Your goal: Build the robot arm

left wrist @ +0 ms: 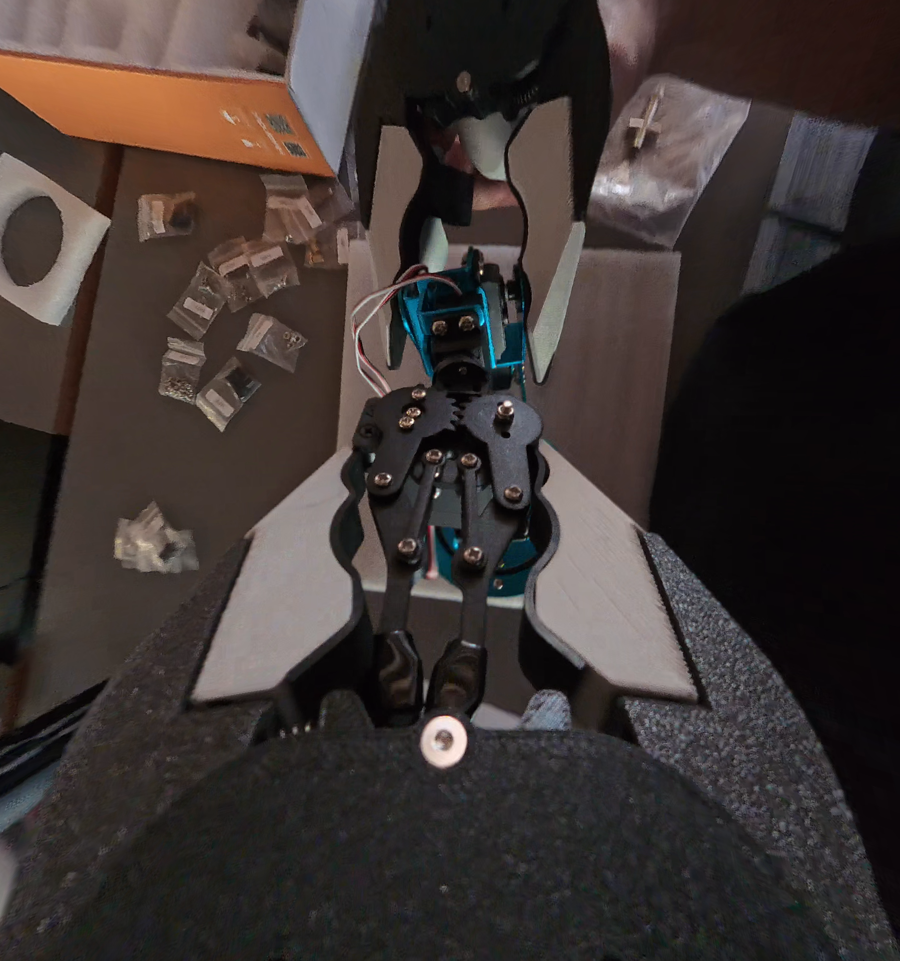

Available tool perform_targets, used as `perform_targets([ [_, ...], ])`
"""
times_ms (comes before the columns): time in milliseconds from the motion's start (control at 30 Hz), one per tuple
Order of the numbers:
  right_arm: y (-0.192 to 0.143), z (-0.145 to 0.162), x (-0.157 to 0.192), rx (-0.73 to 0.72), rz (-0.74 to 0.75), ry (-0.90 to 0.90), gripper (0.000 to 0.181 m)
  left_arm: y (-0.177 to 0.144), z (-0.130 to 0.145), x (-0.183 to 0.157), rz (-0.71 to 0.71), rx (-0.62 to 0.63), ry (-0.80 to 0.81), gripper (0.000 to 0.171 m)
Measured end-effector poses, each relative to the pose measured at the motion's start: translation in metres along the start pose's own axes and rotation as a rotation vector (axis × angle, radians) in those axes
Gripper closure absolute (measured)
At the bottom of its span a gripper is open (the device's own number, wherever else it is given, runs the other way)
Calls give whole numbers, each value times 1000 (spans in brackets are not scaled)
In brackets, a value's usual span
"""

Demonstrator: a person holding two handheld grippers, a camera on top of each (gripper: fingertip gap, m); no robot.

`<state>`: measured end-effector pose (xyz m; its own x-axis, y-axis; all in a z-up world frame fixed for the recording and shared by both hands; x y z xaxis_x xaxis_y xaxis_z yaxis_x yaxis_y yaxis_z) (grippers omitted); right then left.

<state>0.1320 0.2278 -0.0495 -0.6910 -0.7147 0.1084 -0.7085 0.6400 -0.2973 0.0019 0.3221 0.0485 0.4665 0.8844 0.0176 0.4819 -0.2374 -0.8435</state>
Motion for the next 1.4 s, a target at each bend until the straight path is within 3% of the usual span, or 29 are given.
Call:
perform_targets([
  [300, -5, 7, 6, -82, 56, 13, 107, 5, -78, -9, -34, 459, 143, 108],
  [433, -9, 13, 12, -155, 114, 25, 107, 14, -98, -16, -50, 586, 160, 108],
  [567, -36, 9, 21, -295, 152, 0, 98, 25, -108, -30, -68, 625, 173, 108],
  [667, -69, -3, 30, -370, 237, -116, 118, 31, -113, -40, -79, 647, 172, 108],
  [700, -73, -6, 34, -339, 228, -163, 128, 33, -115, -42, -85, 654, 168, 108],
  [767, -72, -10, 37, -265, 201, -206, 124, 36, -116, -45, -93, 667, 151, 108],
  [867, -78, -11, 38, -176, 263, -248, 131, 37, -118, -45, -121, 687, 128, 108],
  [933, -87, -4, 39, -39, 231, -179, 128, 37, -118, -43, -129, 691, 109, 108],
  [967, -90, -1, 34, -2, 228, -123, 121, 37, -117, -42, -131, 692, 101, 108],
  [1100, -102, 12, 11, 87, 249, -30, 120, 33, -116, -37, -136, 702, 84, 108],
  [1200, -117, -8, 13, -65, 220, -100, 122, 28, -111, -34, -132, 703, 65, 108],
  [1300, -97, -36, 24, -149, 75, -229, 125, 19, -104, -29, -131, 695, 31, 108],
  [1400, -57, -50, 24, -61, 15, -296, 128, 11, -96, -26, -119, 684, 23, 108],
])
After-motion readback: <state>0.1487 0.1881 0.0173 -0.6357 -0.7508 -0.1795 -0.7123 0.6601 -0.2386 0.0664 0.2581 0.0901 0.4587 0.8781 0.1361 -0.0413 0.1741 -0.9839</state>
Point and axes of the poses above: each gripper's, where its closed fingertips meet, y out along the fingers, z out of its underside, x = y × z across the jaws, the point moved 9 cm from there along -y, back along the fingers, and after that the axes turned 10 degrees about -y, right-handed, at the moved point
